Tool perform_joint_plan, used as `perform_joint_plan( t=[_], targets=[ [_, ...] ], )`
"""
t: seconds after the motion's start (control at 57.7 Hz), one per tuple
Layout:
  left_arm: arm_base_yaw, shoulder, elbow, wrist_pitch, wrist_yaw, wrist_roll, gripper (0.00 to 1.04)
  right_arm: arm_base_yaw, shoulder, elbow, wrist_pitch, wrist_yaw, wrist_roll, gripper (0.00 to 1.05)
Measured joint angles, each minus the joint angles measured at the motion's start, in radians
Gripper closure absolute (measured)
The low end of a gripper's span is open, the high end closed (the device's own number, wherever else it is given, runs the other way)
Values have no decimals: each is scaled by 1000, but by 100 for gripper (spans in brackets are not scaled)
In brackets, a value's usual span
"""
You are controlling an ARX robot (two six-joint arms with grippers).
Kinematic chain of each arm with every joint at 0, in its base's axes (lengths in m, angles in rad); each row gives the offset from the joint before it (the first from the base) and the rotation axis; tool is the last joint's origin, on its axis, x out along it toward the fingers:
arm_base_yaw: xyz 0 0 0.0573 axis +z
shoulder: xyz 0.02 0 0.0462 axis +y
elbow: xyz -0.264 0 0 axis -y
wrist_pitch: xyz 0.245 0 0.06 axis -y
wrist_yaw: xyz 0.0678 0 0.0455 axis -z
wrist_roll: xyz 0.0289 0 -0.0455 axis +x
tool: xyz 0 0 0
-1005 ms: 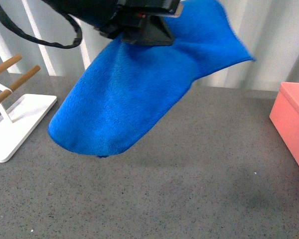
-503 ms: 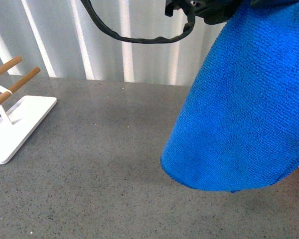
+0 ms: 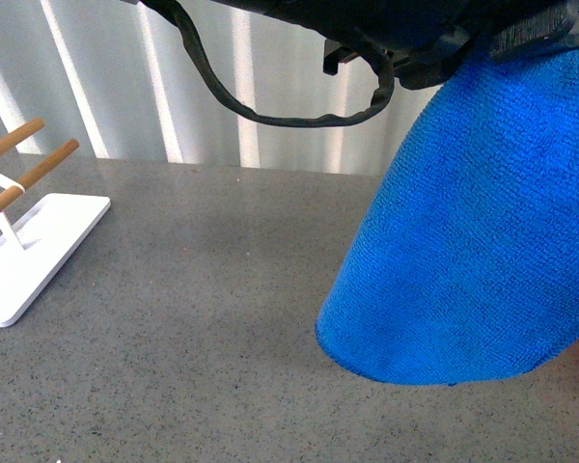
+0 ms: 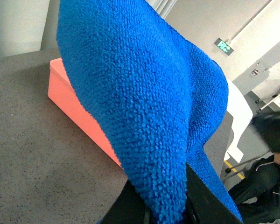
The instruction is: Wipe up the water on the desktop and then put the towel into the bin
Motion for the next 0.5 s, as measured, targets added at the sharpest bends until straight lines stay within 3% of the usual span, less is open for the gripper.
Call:
perform_joint_plan(
  t=[0.277,0.503],
  targets=[
    [7,13,0,-2,-18,-8,99,142,-41,-52,-167,68,37,7],
    [8,13,0,-8,-23,-14,99,155,73,-70,-52,90,11,7]
  ],
)
